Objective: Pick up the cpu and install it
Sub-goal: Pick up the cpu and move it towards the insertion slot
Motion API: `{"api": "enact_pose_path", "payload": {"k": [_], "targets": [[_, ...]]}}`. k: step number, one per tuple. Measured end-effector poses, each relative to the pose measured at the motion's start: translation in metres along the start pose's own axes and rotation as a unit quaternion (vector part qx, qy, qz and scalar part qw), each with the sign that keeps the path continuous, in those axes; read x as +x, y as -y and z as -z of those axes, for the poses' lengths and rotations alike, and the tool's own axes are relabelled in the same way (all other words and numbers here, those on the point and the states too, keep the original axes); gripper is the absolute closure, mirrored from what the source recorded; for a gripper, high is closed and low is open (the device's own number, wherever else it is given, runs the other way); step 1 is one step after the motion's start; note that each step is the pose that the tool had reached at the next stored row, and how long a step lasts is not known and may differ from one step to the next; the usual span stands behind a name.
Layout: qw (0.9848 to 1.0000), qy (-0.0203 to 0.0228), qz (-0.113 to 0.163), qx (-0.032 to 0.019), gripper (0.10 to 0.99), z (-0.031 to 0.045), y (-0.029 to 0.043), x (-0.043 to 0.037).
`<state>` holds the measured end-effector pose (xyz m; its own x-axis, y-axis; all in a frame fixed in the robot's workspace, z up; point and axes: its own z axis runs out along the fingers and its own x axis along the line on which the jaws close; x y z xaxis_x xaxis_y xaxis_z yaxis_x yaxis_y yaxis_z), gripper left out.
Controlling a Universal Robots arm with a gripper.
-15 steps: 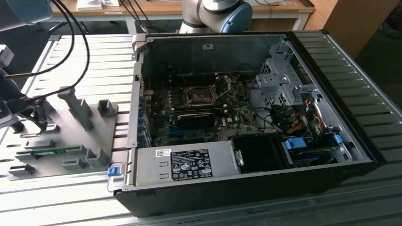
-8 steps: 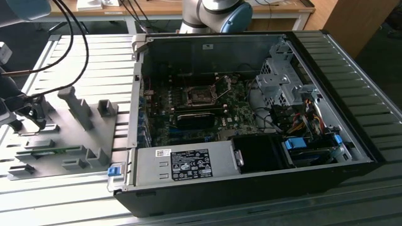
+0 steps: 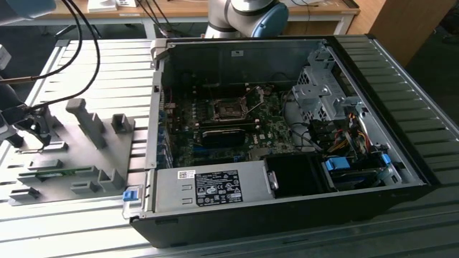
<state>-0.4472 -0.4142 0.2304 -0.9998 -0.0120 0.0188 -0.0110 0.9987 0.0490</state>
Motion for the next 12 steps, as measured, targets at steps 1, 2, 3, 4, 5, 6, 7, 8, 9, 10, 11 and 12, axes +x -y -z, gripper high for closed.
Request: {"api": "enact_pose_path", "payload": {"k": [1,2,3,4,5,6,7,8,9,10,11,12], "targets": [[1.0,0.0,0.0,0.0,0.545,0.001,-0.0001,0.0],[1.0,0.0,0.0,0.0,0.545,0.002,-0.0001,0.0001],[1.0,-0.0001,0.0,0.0,0.545,0.003,-0.0001,0.0001],[1.0,0.0,0.0,0.0,0.545,0.0039,-0.0002,0.0001],[1.0,0.0,0.0,0.0,0.545,0.0048,-0.0002,0.0001],[1.0,-0.0001,0.0,0.0,0.545,0.0058,-0.0003,0.0001],[1.0,0.0,0.0,0.0,0.545,0.0067,-0.0003,0.0001],[1.0,-0.0001,0.0,0.0,0.545,0.0075,-0.0004,0.0002],[1.0,0.0,0.0,0.0,0.545,0.0083,-0.0004,0.0002],[1.0,0.0,0.0,0.0,0.545,0.0091,-0.0004,0.0002],[1.0,-0.0001,0.0,0.0,0.545,0.0098,-0.0005,0.0002],[1.0,-0.0001,0.0,0.0,0.545,0.0106,-0.0005,0.0002]]}}
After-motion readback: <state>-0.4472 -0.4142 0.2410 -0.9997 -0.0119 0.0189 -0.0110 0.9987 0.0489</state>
